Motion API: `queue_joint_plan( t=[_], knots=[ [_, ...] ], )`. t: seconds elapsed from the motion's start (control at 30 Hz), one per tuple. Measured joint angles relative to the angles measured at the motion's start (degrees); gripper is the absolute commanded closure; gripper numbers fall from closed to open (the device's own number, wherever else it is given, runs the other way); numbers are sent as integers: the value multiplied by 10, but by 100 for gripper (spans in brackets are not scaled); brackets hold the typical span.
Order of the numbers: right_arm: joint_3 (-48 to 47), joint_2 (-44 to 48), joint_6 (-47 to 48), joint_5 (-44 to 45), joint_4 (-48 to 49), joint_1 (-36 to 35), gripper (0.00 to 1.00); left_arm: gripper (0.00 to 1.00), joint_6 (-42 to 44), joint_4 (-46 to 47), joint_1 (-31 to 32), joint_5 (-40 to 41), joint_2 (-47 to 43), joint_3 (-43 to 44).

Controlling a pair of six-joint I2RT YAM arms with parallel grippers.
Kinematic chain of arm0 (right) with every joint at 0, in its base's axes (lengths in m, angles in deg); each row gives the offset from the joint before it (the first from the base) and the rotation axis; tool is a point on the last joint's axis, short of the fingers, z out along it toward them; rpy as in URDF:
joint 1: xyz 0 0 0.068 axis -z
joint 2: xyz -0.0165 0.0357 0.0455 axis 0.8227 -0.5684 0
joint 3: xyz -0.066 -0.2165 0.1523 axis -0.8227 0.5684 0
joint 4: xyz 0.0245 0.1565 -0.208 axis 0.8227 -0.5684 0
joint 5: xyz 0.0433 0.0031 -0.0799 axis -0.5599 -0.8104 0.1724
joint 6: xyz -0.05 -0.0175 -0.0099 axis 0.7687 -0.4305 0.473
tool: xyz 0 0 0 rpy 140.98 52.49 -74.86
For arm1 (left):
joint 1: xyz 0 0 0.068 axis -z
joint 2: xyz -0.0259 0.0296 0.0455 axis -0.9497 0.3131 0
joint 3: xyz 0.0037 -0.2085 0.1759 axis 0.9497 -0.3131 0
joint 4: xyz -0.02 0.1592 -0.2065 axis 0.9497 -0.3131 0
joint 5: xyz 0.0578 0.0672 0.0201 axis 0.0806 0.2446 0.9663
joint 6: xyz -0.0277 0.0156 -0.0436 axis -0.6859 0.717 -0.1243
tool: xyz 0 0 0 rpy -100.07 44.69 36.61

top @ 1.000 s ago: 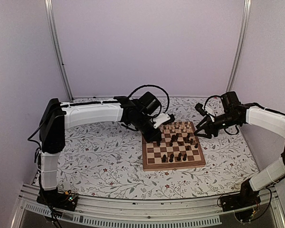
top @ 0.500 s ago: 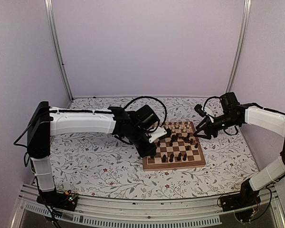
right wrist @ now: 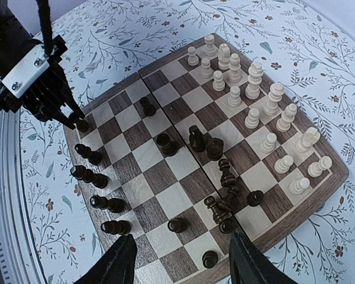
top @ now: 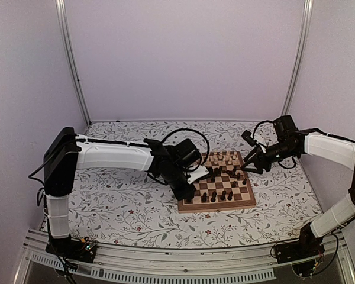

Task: Set up the chess pieces on the board
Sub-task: Place the chess piece on the chessboard.

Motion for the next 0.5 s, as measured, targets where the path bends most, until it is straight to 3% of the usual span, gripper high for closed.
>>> queue_joint_plan(
  t=[0.1, 0.3, 0.5],
  knots=[
    [0, -3, 1, 0, 0, 0, 44, 87, 1, -1, 0, 2, 2, 0],
    [0, -8, 2, 0, -1, 0, 43, 66, 1, -6, 0, 4, 6, 1],
    [0, -10, 4, 0, -2, 0, 43, 61, 9, -19, 0, 11, 8, 25]
  ],
)
